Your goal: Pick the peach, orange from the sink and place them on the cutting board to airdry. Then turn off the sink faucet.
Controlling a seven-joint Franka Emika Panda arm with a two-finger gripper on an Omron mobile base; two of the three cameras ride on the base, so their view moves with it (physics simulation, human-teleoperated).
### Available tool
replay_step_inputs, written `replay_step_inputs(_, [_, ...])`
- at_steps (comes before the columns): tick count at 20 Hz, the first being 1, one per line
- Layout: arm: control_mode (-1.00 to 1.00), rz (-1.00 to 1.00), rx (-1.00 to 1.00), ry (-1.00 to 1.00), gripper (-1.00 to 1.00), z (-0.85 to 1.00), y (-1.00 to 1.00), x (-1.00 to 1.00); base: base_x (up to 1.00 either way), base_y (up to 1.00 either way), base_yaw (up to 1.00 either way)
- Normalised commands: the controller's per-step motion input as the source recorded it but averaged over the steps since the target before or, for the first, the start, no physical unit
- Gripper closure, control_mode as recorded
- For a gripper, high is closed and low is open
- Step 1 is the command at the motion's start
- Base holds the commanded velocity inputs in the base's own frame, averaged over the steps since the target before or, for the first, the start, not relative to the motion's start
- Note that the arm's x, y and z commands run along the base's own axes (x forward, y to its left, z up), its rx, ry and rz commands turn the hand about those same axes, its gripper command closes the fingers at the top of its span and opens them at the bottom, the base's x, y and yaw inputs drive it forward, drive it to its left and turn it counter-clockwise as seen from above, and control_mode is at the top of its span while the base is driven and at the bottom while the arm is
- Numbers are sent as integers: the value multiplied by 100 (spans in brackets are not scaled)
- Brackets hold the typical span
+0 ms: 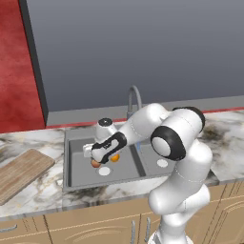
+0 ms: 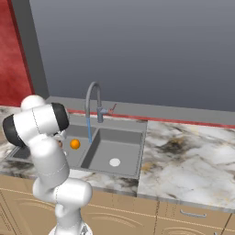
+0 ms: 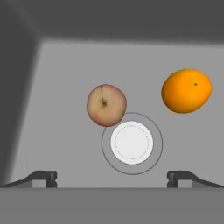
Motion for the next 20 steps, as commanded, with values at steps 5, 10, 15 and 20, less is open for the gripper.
replay_step_inputs(5, [-100,0,0,0,-100,-18,1,14,0,0,0])
replay_step_inputs(10, [-100,0,0,0,-100,-14,2,11,0,0,0])
replay_step_inputs(15, [-100,0,0,0,-100,-12,8,14,0,0,0])
replay_step_inputs(20, [-100,-1,0,0,-100,-11,8,19,0,0,0])
